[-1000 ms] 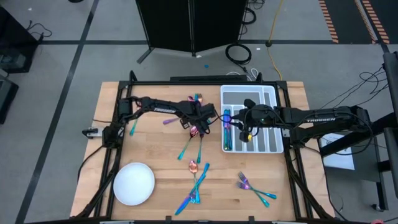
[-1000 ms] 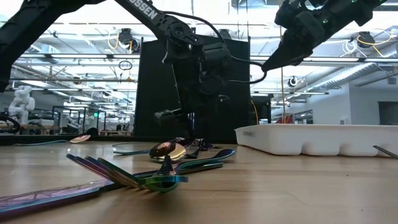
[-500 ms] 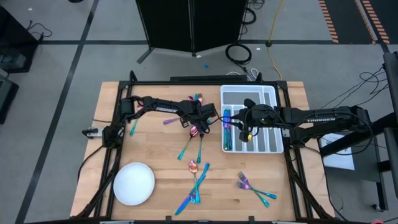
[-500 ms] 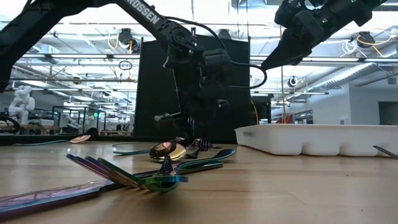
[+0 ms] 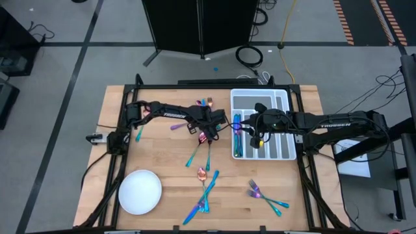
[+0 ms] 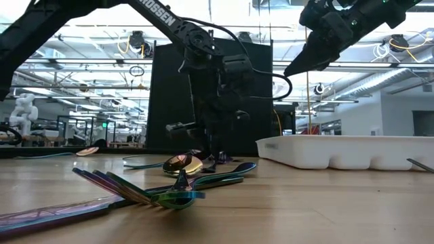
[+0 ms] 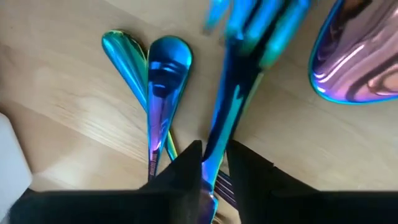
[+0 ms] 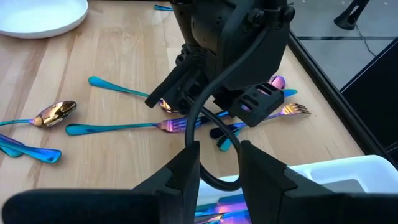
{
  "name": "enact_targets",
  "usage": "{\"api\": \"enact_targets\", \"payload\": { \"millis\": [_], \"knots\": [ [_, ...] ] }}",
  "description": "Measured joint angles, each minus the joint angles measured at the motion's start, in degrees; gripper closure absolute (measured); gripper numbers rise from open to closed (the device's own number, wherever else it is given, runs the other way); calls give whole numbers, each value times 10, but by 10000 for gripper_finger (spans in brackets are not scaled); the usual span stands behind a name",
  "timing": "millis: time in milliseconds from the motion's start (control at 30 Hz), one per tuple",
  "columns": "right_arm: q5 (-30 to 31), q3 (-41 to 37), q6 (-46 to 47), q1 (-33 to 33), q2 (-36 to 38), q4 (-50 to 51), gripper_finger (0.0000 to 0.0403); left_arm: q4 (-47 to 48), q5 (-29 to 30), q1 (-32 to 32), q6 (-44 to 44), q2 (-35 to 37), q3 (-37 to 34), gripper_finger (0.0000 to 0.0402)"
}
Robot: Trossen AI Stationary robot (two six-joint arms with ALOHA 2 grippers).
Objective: Sort silverware
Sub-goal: Put the blue knife into the utensil organizer
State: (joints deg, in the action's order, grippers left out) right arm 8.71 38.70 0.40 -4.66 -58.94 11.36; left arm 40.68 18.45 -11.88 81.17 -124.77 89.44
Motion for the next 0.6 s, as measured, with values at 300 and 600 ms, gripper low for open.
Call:
{"api": "enact_targets", "payload": {
  "millis": [300, 600],
  "knots": [
    [0, 0, 0, 0, 0, 0, 307, -3, 3, 0, -13, 0, 3, 389],
    [1, 0, 0, 0, 0, 0, 307, -4, 22, 1, -31, 12, 3, 400]
  ]
}}
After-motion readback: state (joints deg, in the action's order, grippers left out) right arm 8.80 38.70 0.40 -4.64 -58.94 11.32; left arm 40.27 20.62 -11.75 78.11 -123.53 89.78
